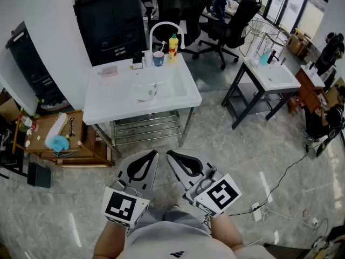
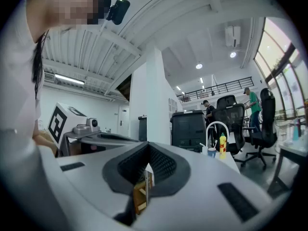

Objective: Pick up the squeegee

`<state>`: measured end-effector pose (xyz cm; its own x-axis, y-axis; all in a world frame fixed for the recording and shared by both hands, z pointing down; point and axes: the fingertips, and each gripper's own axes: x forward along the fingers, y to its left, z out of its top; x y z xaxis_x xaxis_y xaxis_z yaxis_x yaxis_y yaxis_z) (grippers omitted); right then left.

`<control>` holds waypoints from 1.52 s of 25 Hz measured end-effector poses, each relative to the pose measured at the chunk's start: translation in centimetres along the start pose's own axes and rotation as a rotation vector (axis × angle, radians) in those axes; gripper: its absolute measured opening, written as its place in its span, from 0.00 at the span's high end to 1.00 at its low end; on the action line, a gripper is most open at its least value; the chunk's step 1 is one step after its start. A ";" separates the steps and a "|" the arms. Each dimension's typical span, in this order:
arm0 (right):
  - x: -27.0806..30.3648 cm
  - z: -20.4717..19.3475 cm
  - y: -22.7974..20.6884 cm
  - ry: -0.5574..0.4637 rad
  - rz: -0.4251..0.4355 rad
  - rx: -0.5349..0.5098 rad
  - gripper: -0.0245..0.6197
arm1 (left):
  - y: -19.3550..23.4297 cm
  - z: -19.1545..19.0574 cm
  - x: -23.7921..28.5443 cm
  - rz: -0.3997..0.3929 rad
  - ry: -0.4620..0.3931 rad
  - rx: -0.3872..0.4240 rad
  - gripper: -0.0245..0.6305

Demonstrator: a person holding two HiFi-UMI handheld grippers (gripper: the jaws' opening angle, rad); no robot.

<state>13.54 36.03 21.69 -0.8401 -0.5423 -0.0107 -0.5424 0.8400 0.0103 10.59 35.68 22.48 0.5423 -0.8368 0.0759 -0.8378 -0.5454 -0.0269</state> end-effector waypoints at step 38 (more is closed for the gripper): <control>8.6 -0.9 2.4 0.060 -0.140 -0.025 0.95 | 9.8 -1.1 -1.3 -0.132 -0.038 0.008 0.94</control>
<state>5.00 33.38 22.55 -0.7543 -0.6549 0.0465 -0.6538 0.7557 0.0379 1.63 31.43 23.23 0.6497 -0.7591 0.0414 -0.7587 -0.6509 -0.0274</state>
